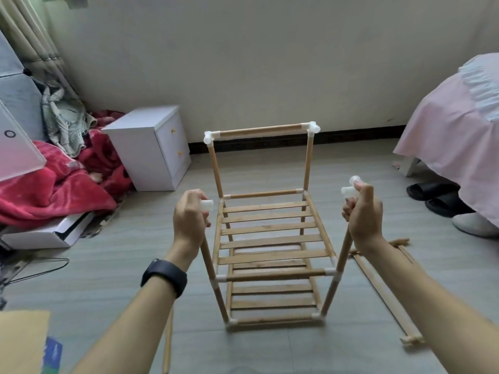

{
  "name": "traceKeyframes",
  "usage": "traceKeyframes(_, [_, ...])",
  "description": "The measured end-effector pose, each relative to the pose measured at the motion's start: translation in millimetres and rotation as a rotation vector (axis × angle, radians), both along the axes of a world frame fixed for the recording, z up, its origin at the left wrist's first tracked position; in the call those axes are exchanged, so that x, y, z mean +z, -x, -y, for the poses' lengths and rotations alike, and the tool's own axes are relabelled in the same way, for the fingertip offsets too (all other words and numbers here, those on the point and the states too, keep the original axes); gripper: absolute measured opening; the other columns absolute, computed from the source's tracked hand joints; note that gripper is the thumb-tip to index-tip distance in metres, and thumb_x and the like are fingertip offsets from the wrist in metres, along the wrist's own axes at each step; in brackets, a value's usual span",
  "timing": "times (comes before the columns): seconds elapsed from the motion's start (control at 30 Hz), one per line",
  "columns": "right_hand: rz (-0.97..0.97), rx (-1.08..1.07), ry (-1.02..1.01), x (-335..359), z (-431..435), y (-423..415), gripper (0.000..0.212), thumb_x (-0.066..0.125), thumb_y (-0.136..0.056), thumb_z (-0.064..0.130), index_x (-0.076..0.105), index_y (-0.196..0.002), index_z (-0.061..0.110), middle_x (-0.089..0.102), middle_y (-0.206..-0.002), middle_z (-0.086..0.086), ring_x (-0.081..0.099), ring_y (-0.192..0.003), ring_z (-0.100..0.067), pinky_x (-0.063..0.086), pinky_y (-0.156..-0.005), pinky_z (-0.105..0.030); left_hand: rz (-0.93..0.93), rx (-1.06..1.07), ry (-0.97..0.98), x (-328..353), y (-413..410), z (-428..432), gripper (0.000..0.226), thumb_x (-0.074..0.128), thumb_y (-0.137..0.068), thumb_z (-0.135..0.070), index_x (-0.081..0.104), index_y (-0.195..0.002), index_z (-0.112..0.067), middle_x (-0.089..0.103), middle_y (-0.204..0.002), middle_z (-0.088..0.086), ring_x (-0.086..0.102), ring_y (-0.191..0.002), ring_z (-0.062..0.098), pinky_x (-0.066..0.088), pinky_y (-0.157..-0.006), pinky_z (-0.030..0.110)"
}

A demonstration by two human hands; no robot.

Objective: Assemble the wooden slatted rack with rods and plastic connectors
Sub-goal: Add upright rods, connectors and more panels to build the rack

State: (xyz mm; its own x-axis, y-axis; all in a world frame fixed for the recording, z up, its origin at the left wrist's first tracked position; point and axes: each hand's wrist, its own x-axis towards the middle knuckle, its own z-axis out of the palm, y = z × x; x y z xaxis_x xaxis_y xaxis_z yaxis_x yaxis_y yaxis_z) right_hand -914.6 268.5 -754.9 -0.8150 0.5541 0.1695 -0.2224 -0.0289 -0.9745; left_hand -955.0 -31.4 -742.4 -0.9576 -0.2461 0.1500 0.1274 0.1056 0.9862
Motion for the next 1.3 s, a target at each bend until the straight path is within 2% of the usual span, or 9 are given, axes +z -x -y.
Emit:
traceKeyframes(0.13, [-0.038, -0.026, -0.012, -7.4, -0.4, 3.8, 0.027, 0.042, -0.088, 0.041, 0.045, -0.069, 0.021, 0.039, -0.048, 0.009, 0.036, -0.047, -0.007, 0.03, -0.048, -0.024, -0.039, 0.072, -0.029, -6.8, 1.8, -5.2, 0.026, 0.04, -0.102, -0.027, 0.055, -0.085, -0.014, 0.047, -0.066, 0.002, 0.046, -0.055, 0.012, 0.04, -0.052, 0.03])
traceKeyframes(0.33, [-0.074, 0.045, -0.017, -11.7, -3.6, 8.8, 0.026, 0.041, -0.087, 0.038, 0.043, -0.069, 0.02, 0.039, -0.047, 0.01, 0.035, -0.045, -0.007, 0.03, -0.044, -0.019, -0.067, -0.029, -0.066, -13.2, 2.0, 2.3, 0.025, 0.038, -0.103, -0.032, 0.05, -0.087, -0.016, 0.042, -0.055, -0.008, 0.042, -0.05, 0.009, 0.039, -0.052, 0.03])
traceKeyframes(0.6, [-0.071, 0.041, 0.03, -7.1, -11.5, 6.7, 0.026, 0.041, -0.084, 0.036, 0.041, -0.065, 0.019, 0.038, -0.047, 0.01, 0.036, -0.044, -0.008, 0.031, -0.044, -0.021, -0.037, -0.017, -0.071, -9.7, -2.3, -2.6, 0.027, 0.035, -0.106, -0.03, 0.05, -0.089, -0.014, 0.042, -0.056, -0.004, 0.042, -0.049, 0.01, 0.038, -0.051, 0.031])
traceKeyframes(0.8, [-0.051, -0.067, -0.083, -10.5, -7.5, 12.4, 0.038, 0.04, -0.087, 0.052, 0.049, -0.07, 0.02, 0.042, -0.049, 0.007, 0.04, -0.046, -0.009, 0.032, -0.049, -0.026, -0.016, -0.105, -0.009, -2.9, -15.1, -5.1, 0.032, 0.032, -0.108, -0.038, 0.049, -0.095, -0.014, 0.045, -0.06, -0.003, 0.044, -0.05, 0.008, 0.042, -0.054, 0.027])
traceKeyframes(0.93, [0.012, -0.198, -0.289, -40.5, 1.0, -6.9, 0.059, 0.036, -0.096, 0.066, 0.051, -0.086, 0.01, 0.047, -0.073, -0.003, 0.045, -0.063, -0.016, 0.04, -0.061, -0.032, 0.035, -0.197, 0.018, -14.4, -25.9, 14.0, 0.078, 0.012, -0.091, -0.073, 0.053, -0.121, -0.014, 0.062, -0.081, 0.007, 0.062, -0.071, 0.014, 0.051, -0.07, 0.024])
traceKeyframes(1.03, [0.14, -0.369, -0.39, -90.5, 8.3, -35.7, 0.055, 0.057, -0.088, 0.056, 0.049, -0.102, 0.003, 0.046, -0.096, -0.009, 0.05, -0.086, -0.027, 0.044, -0.073, -0.042, 0.114, -0.049, 0.027, -59.4, -33.0, 51.2, 0.081, 0.016, -0.086, -0.077, 0.052, -0.13, -0.02, 0.068, -0.105, 0.009, 0.066, -0.099, 0.023, 0.049, -0.086, 0.039])
traceKeyframes(1.17, [0.31, 0.078, -0.752, -149.2, 45.9, -62.2, 0.027, 0.075, -0.087, 0.025, 0.054, -0.099, 0.015, 0.05, -0.096, 0.004, 0.05, -0.091, -0.021, 0.05, -0.08, -0.044, 0.474, 0.071, 0.249, -159.5, -48.1, 106.5, 0.059, 0.031, -0.098, -0.07, 0.045, -0.127, -0.02, 0.061, -0.123, 0.004, 0.057, -0.112, 0.024, 0.042, -0.091, 0.04])
traceKeyframes(1.23, [0.252, 0.274, -1.062, -164.6, 69.2, -56.4, 0.036, 0.077, -0.085, 0.033, 0.059, -0.112, 0.017, 0.055, -0.11, 0.001, 0.049, -0.104, -0.019, 0.051, -0.091, -0.046, 0.692, 0.048, 0.413, -213.2, -59.1, 128.1, 0.052, 0.041, -0.102, -0.057, 0.042, -0.135, -0.017, 0.054, -0.134, 0.008, 0.052, -0.115, 0.026, 0.043, -0.095, 0.039])
traceKeyframes(1.3, [0.181, 0.392, -1.372, -170.3, 91.8, -36.6, 0.059, 0.065, -0.086, 0.054, 0.054, -0.131, 0.018, 0.05, -0.136, -0.006, 0.047, -0.125, -0.027, 0.048, -0.101, -0.049, 0.883, 0.009, 0.581, -260.5, -70.9, 141.1, 0.061, 0.049, -0.1, -0.054, 0.036, -0.145, -0.015, 0.046, -0.142, 0.015, 0.047, -0.126, 0.034, 0.042, -0.105, 0.043])
